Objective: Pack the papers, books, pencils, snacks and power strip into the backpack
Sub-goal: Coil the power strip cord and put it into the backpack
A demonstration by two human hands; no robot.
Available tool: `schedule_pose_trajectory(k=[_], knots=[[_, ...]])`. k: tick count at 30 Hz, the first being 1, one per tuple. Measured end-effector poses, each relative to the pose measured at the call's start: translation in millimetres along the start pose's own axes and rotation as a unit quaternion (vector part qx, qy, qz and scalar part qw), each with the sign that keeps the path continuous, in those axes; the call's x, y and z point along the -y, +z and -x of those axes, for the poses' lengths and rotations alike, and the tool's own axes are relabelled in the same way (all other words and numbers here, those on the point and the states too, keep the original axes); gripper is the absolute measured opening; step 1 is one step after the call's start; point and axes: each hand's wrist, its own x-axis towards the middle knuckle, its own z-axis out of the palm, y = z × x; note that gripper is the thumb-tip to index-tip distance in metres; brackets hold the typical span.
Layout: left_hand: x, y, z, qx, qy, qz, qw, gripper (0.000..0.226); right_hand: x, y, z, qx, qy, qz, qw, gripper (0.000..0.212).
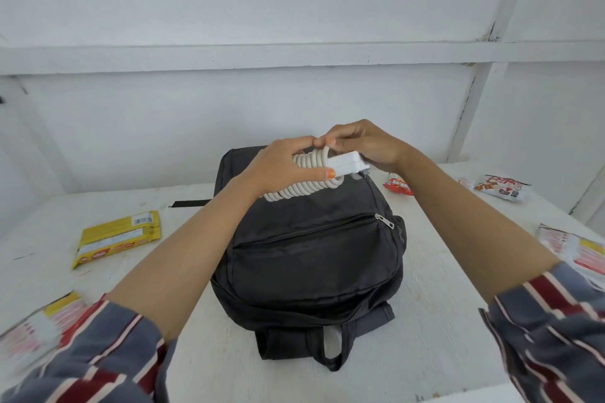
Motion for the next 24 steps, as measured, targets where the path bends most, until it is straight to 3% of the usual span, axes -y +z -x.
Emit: schedule_pose_trajectory(k=[2, 6, 10, 13, 14, 19, 24], knots=[[0, -2, -1, 0.006, 0.013, 0.04, 0.999, 0.052, -5, -1, -1, -0.035, 0.006, -0.091, 0.995, 0.014], [-1, -10, 0, 0.024, 0.006, 0.075, 0.997, 0.039, -22, 0, 3, -0.071, 0.001, -0.15, 0.986, 0.02], [5, -14, -1, 0.045, -0.02, 0.12, 0.992, 0.018, -33, 1, 8, -0.026, -0.006, -0.145, 0.989, 0.049], [4, -14, -1, 0.073, -0.041, 0.133, 0.988, 0.016, -34, 2, 9, -0.006, -0.006, -0.104, 0.995, 0.093], [4, -14, -1, 0.082, -0.048, 0.138, 0.986, 0.019, -31, 3, 10, -0.001, -0.001, -0.076, 0.997, 0.097], [3, -13, -4, 0.127, -0.067, 0.135, 0.98, 0.035, -16, 9, 13, 0.006, 0.021, 0.019, 1.0, 0.034], [-2, -15, -10, 0.165, -0.1, 0.107, 0.975, 0.043, -22, 11, 14, -0.022, 0.025, -0.028, 0.999, 0.031]])
